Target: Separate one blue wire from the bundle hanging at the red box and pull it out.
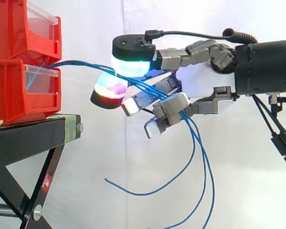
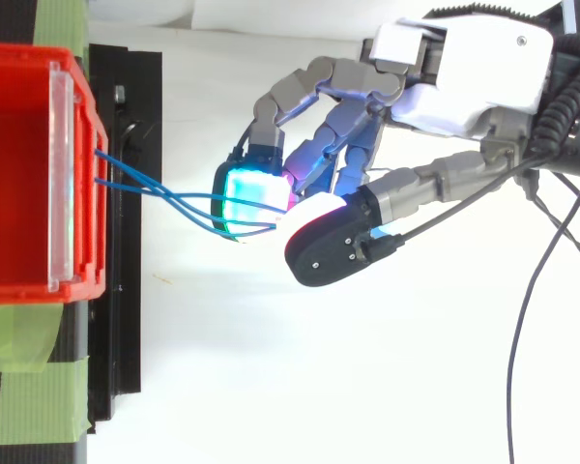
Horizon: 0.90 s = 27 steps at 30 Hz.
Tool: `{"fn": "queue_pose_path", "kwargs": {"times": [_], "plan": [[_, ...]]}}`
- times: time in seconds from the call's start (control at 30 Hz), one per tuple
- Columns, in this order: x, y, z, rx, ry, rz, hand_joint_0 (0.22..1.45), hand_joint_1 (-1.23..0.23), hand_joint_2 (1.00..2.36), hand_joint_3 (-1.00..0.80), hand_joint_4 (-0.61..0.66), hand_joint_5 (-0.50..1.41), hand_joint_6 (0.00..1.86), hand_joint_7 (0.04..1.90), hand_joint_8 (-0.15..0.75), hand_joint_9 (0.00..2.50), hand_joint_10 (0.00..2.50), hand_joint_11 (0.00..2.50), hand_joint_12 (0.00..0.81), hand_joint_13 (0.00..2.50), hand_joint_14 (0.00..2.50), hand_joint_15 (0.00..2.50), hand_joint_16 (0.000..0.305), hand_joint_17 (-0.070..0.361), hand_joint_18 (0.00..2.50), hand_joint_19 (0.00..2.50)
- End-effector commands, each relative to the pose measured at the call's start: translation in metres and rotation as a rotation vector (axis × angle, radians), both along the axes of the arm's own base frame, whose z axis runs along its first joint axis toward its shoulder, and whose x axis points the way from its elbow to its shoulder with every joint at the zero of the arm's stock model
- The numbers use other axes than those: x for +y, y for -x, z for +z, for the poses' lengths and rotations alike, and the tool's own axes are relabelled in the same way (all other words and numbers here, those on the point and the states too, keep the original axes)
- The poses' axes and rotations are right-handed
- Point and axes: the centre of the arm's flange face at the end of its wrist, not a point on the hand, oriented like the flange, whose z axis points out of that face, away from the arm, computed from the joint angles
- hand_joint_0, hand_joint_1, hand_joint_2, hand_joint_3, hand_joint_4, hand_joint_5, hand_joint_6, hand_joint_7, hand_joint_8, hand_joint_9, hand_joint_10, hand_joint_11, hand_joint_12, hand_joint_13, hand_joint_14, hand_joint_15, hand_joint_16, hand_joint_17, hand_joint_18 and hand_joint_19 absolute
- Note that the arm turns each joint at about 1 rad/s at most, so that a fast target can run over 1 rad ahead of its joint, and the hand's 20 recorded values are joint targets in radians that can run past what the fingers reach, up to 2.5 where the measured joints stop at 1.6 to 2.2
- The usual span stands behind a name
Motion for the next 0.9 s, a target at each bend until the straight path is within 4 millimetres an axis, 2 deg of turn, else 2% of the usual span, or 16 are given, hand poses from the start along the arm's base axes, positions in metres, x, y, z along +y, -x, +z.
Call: {"fn": "queue_pose_path", "kwargs": {"times": [0.0,0.5,0.87], "plan": [[0.0001,0.0002,-0.0003,0.001,0.002,0.000,0.57,-0.70,1.01,-0.38,0.21,-0.20,0.91,0.90,0.376,0.99,0.01,0.89,0.363,1.51,0.00,1.56,0.059,0.132,0.92,0.73],[0.0010,-0.0004,0.0004,-0.001,0.001,0.002,0.53,-0.67,1.00,-0.45,0.22,-0.20,0.90,0.88,0.387,0.98,0.01,0.88,0.376,1.50,0.00,1.54,0.062,0.140,0.92,0.73],[0.0010,-0.0002,0.0003,0.001,0.002,0.002,0.57,-0.63,1.01,-0.42,0.21,-0.19,0.89,0.90,0.380,1.02,0.02,0.89,0.361,1.51,0.00,1.56,0.059,0.133,0.93,0.73]]}}
